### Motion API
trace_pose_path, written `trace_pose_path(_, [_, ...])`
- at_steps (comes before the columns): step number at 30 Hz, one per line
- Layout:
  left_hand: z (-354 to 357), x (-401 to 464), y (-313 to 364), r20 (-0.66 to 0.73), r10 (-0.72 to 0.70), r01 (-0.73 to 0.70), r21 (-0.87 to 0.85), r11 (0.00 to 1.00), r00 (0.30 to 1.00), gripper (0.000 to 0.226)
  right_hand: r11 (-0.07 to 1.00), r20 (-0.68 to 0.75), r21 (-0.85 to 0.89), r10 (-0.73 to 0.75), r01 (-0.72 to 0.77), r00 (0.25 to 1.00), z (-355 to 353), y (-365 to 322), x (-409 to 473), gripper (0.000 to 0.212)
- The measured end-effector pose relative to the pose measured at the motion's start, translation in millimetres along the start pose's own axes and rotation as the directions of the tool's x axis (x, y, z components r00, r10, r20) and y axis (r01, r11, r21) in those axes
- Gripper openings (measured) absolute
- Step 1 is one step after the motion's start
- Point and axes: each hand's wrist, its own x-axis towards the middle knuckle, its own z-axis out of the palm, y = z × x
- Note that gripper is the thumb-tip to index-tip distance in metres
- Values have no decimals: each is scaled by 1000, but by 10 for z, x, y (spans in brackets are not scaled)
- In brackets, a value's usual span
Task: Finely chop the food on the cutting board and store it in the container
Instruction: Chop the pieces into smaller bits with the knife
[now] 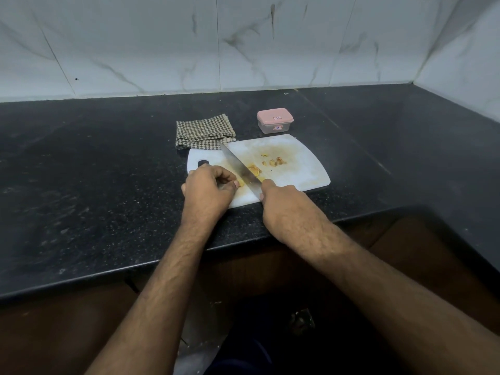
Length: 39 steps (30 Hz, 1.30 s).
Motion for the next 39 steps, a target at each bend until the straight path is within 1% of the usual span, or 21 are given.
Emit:
trace_pose_path(3, [7,-2,7,-5,0,0,-3,1000,1000,30,999,-6,45,-11,11,1000,11,81,-11,12])
trace_pose_path(9, [-5,-7,31,-19,-5,6,11,1000,1000,31,998,6,15,-60,60,998,-9,120,13,16])
trace_pose_path(13, [7,3,24,-11,10,-10,10,1000,1000,10,999,18,-8,-52,52,998,-13,113,27,14])
trace_pose_path(16, [10,10,14,-12,20,-20,10,1000,1000,5,998,27,-21,-56,57,998,-39,114,49,12])
trace_pose_path(20, [13,15,1,-11,25,-25,6,1000,1000,6,997,52,-51,-54,57,997,-63,90,59,14])
trace_pose_path(23, [16,18,-6,-14,30,-30,4,1000,999,6,991,57,-111,-65,71,996,-125,30,84,21])
trace_pose_path(27, [14,3,-6,-13,23,-23,4,1000,1000,7,986,116,-141,-69,85,991,-245,-19,132,30])
trace_pose_path(34, [12,-10,3,-26,19,-20,-32,999,999,9,989,60,-142,-40,48,997,-139,-28,75,25])
trace_pose_path(39, [19,-6,-8,-30,6,-7,-46,999,1000,20,997,45,-79,9,-5,999,-90,-30,65,23])
